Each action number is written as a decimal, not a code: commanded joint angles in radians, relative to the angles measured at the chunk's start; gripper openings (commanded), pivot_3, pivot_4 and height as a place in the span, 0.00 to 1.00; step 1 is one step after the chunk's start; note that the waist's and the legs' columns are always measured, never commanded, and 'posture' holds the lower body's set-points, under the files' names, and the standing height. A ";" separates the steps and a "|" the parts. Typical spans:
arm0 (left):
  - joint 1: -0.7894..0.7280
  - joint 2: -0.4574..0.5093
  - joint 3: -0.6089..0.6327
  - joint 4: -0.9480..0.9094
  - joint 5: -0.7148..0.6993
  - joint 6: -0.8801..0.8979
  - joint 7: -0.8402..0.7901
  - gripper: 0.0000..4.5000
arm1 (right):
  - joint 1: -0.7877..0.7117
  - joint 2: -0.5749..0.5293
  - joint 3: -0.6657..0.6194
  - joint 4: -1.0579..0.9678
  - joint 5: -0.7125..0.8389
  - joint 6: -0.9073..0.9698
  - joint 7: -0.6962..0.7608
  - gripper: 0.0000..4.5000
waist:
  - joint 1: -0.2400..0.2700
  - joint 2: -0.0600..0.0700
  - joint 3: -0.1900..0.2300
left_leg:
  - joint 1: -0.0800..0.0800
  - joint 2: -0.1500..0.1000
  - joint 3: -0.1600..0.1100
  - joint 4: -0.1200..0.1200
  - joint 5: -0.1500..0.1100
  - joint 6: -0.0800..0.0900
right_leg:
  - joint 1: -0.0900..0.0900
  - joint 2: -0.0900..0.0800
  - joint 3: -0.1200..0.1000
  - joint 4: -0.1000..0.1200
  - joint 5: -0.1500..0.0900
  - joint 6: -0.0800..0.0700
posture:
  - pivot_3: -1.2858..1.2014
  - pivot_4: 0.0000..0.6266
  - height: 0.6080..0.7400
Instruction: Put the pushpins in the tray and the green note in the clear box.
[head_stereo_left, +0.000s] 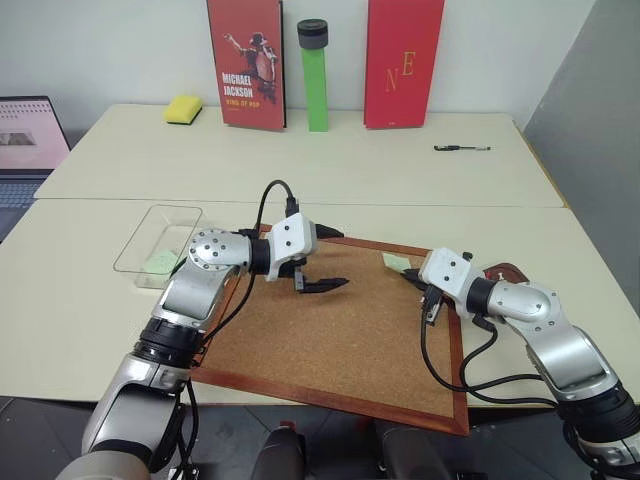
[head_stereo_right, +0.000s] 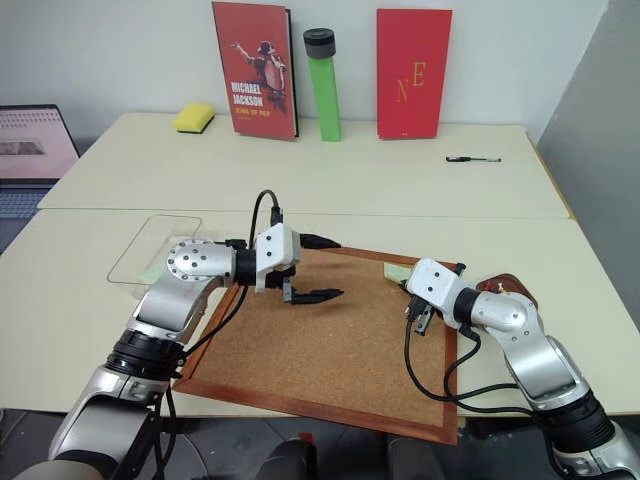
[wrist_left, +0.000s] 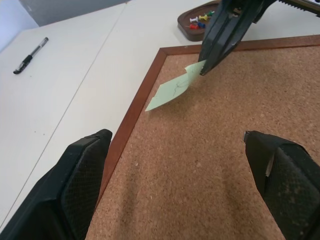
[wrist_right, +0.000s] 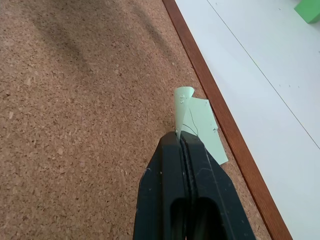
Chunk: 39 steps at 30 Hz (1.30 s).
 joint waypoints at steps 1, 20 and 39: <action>-0.031 -0.012 -0.005 0.005 0.016 -0.083 0.005 1.00 | -0.034 0.019 -0.031 -0.072 0.044 0.024 0.013 0.00 | 0.000 0.000 0.000 | 0.000 0.000 0.000 0.000 0.000 0.000 | 0.000 0.000 0.000 0.000 0.000 0.000 | 0.52 0.24 1.00; -0.163 -0.125 -0.074 0.293 0.140 -0.340 0.056 0.83 | -0.097 0.071 -0.031 -0.135 0.135 0.152 0.003 0.00 | 0.014 0.000 0.000 | 0.000 0.000 0.000 0.000 0.000 0.000 | 0.000 0.000 0.000 0.001 0.000 0.000 | 0.52 0.24 1.00; -0.161 -0.149 -0.079 0.350 0.142 -0.394 0.009 0.01 | -0.104 0.087 -0.038 -0.150 0.164 0.187 -0.020 0.00 | 0.014 0.000 0.000 | 0.000 0.000 0.000 0.000 0.000 0.000 | 0.000 0.000 0.000 0.002 0.000 0.000 | 0.52 0.24 1.00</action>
